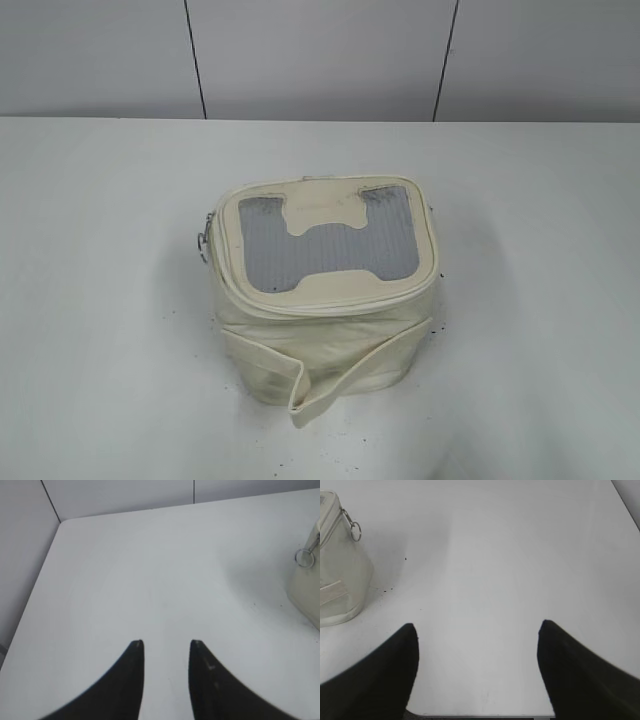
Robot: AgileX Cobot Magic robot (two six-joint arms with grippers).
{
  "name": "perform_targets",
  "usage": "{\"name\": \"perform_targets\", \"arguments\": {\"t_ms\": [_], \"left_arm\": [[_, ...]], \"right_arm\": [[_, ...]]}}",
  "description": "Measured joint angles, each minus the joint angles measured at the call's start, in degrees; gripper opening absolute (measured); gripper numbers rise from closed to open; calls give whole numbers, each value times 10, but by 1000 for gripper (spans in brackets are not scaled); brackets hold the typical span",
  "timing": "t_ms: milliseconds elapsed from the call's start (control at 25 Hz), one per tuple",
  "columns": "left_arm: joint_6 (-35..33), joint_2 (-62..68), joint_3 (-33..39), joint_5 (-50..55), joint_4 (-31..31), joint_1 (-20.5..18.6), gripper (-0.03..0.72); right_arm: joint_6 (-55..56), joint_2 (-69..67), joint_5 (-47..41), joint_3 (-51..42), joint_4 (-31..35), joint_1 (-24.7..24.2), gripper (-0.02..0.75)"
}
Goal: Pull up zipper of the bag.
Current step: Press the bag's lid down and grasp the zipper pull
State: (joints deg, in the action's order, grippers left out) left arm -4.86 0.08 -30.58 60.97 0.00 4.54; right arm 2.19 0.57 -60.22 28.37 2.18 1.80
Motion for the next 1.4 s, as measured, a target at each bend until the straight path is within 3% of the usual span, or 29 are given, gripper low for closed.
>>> {"name": "perform_targets", "arguments": {"t_ms": [320, 520, 720, 880, 1120, 1400], "left_arm": [[0, 130, -30, -79, -43, 11, 239], [-6, 264, -35, -152, -143, 13, 240], [-141, 405, -35, -200, -311, 13, 257], [-266, 526, -44, -190, -417, 13, 297], [-369, 640, -91, -171, -460, 13, 310], [-398, 725, -144, -136, -466, 13, 312]], "right_arm": [[0, -16, 3, 3, 0, 0, 553], [-27, -125, 39, 14, 6, 4, 553], [-73, -242, 145, 21, 62, 46, 533], [-133, -361, 167, 65, 91, 98, 482], [-281, -566, 167, 176, 179, 130, 468], [-485, -783, 125, 328, 296, 148, 468]]}}
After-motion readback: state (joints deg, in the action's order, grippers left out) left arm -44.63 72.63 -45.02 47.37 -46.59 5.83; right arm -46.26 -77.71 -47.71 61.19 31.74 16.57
